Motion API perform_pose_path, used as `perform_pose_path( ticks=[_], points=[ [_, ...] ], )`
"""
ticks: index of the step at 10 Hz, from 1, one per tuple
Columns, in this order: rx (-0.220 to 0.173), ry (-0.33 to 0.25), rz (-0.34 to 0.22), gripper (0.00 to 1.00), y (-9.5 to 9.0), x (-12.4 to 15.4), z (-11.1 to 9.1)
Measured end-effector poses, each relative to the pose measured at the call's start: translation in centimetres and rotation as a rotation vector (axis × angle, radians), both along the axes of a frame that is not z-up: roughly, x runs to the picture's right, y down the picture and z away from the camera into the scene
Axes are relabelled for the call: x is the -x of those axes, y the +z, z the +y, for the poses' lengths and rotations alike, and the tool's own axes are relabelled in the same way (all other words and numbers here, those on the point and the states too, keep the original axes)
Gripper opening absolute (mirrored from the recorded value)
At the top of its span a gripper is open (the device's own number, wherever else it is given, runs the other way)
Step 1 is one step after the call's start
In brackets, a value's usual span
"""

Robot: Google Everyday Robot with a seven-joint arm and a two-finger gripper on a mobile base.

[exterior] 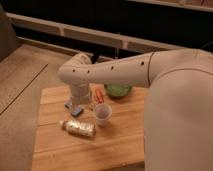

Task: Drag the ceramic bowl in a circle

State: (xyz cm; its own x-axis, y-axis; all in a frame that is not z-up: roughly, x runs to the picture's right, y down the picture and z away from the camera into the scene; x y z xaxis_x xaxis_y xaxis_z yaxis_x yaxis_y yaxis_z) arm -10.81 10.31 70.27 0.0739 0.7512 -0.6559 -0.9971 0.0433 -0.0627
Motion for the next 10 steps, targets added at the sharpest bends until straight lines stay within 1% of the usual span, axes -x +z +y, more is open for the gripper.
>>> perform_pose_path(
  ticks=[2, 3, 4, 5, 7, 9, 10],
  points=[
    [-0.009, -0.004, 0.001, 0.65, 0.0, 0.1, -0.2],
    [-0.031, -0.003, 0.003, 0.65, 0.2, -0.1, -0.8],
    [-0.104, 0.007, 0.025, 0.65, 1.1, -2.0, -3.3],
    [-0.175, 0.015, 0.041, 0.65, 1.6, -4.5, -6.1],
    [-0.268, 0.034, 0.063, 0.65, 1.6, -8.8, -10.0],
    [-0.27, 0.036, 0.049, 0.65, 1.5, -8.2, -10.0],
    [-0.269, 0.035, 0.053, 0.65, 1.5, -8.4, -10.0]
  ],
)
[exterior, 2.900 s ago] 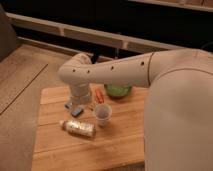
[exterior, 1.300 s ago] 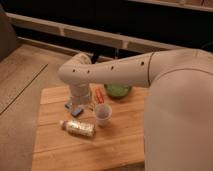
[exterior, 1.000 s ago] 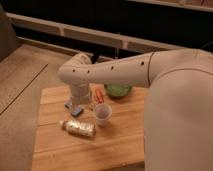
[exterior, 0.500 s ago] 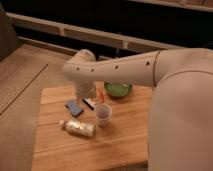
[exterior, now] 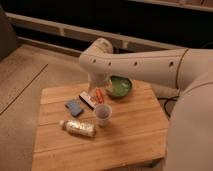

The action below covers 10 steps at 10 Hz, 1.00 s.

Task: Drag the ceramic bowl in a circle

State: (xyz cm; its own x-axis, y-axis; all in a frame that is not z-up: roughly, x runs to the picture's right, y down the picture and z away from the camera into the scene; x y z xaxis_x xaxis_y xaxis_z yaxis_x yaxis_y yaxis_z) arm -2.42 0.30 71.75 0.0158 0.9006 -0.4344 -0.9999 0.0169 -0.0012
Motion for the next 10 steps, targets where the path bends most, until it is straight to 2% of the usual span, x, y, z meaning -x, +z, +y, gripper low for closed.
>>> perform_pose_path(
  ticks=[2, 3, 4, 5, 6, 8, 10],
  points=[
    [0.005, -0.003, 0.007, 0.65, 0.2, -0.2, 0.2],
    [0.017, -0.014, 0.032, 0.65, 0.9, -0.5, 0.9],
    [0.022, -0.024, 0.092, 0.65, 2.4, -3.0, 1.0],
    [0.009, -0.025, 0.122, 0.65, 3.5, -4.7, 0.4],
    [-0.01, -0.029, 0.15, 0.65, 4.3, -6.7, -0.7],
    [-0.079, -0.038, 0.179, 0.65, 6.4, -11.1, -4.1],
    [-0.131, 0.004, 0.167, 0.65, 7.8, -14.5, -6.5]
  ],
)
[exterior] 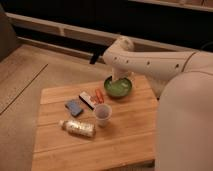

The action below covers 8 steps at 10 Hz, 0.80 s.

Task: Drag the ceramic bowl in a circle

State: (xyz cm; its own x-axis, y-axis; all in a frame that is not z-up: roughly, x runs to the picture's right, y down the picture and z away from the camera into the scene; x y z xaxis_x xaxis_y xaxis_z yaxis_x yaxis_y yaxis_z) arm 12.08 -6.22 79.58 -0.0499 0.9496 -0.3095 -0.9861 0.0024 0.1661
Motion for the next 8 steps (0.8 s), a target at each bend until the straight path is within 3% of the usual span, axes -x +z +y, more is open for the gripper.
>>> perform_pose_path(
  ticks=[2, 6, 8],
  points=[
    [-0.027, 0.044, 0.01, 0.65, 0.5, -3.1, -0.9],
    [-0.027, 0.034, -0.007, 0.65, 0.3, -2.0, -0.7],
    [-0.046, 0.015, 0.029, 0.65, 0.4, -1.5, 0.0]
  ],
)
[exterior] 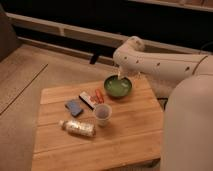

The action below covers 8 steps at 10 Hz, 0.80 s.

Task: Drag the ceramic bowl in a circle

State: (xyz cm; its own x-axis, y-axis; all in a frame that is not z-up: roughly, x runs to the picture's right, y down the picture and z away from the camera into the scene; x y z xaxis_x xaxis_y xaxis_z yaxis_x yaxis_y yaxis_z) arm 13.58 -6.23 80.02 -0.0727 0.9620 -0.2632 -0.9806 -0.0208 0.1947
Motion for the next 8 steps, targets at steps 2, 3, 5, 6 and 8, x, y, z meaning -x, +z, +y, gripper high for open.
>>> perform_pose_path(
  ticks=[2, 3, 5, 6, 8],
  points=[
    [-0.026, -0.033, 0.06, 0.65, 0.5, -1.9, -0.2],
    [-0.039, -0.057, 0.08, 0.65, 1.0, -2.8, -0.5],
    [-0.057, -0.085, 0.081, 0.65, 2.2, -3.9, -0.8],
    [-0.072, -0.07, 0.051, 0.65, 3.5, -4.3, -1.0],
    [-0.098, -0.008, -0.035, 0.65, 5.1, -3.8, -1.3]
  ],
)
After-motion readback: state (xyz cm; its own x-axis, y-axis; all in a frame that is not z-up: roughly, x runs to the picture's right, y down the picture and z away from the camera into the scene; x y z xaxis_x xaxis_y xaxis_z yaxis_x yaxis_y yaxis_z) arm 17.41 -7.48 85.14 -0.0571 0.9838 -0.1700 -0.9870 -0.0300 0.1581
